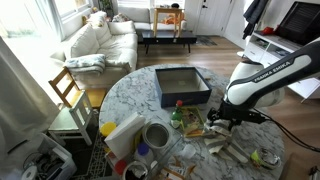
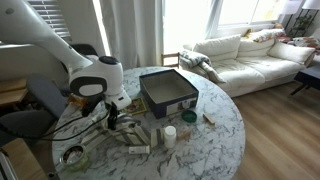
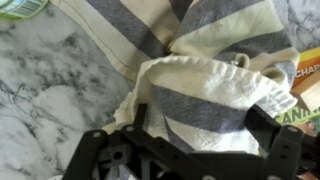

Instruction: Put one wooden block on the striped towel and fold it once then put it inside the box.

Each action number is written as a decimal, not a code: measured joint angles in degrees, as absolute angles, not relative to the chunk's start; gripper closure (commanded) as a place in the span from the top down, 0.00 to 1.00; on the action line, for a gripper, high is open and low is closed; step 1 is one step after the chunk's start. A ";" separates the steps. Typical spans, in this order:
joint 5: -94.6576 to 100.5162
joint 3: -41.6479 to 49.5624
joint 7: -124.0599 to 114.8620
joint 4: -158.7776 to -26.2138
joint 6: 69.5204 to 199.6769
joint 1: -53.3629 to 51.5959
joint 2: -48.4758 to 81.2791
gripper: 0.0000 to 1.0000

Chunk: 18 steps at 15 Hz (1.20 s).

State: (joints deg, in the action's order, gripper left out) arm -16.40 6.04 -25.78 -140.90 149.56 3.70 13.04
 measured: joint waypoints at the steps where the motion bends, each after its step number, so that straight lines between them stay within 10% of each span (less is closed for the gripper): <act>1: -16.83 5.68 -25.76 -141.12 150.26 3.67 13.45 0.98; 2: -17.16 5.31 -25.75 -141.31 151.32 3.64 13.87 0.80; 9: -16.81 4.43 -25.62 -141.74 157.62 3.26 15.67 0.31; 18: -3.00 9.84 -31.39 -138.36 144.70 0.20 10.47 0.27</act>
State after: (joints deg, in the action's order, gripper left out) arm -3.00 9.84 -31.39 -138.36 144.70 0.20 10.47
